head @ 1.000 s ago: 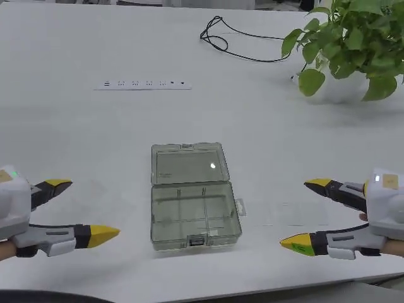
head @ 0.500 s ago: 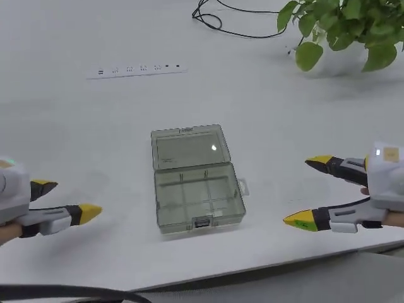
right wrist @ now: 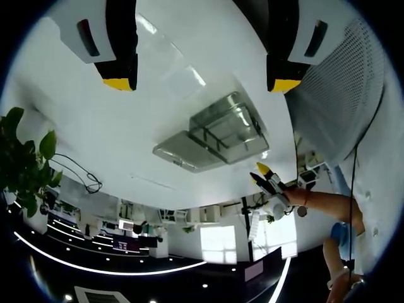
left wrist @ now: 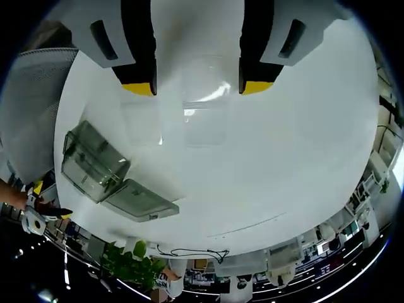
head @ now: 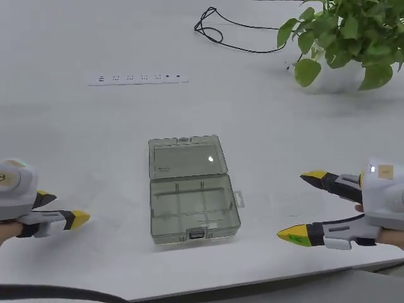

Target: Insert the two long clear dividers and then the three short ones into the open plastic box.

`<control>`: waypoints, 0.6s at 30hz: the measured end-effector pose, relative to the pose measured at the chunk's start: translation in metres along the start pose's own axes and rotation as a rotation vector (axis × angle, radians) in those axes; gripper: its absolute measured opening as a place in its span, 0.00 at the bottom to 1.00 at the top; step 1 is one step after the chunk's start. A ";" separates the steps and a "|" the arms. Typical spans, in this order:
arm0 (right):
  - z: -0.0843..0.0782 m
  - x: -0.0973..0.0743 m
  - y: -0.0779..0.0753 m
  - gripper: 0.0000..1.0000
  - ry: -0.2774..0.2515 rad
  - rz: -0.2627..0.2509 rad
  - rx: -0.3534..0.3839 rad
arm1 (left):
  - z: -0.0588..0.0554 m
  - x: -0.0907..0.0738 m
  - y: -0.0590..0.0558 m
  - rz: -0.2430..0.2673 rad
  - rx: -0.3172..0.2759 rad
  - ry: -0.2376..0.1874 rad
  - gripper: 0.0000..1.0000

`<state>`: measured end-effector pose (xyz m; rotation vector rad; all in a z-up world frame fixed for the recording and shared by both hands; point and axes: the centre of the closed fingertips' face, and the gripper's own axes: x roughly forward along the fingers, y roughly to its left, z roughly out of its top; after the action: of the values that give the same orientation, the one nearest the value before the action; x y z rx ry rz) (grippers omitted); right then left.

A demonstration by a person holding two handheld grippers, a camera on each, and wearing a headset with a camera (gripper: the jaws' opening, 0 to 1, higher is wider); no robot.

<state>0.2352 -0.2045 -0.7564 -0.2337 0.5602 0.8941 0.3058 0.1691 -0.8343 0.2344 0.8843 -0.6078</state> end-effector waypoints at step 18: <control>-0.005 0.003 -0.007 0.85 0.001 0.006 0.000 | -0.009 0.005 0.002 0.032 0.040 0.091 0.44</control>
<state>0.2407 -0.2089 -0.7623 -0.2327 0.5623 0.9000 0.3036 0.1726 -0.8442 0.3139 0.9554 -0.5889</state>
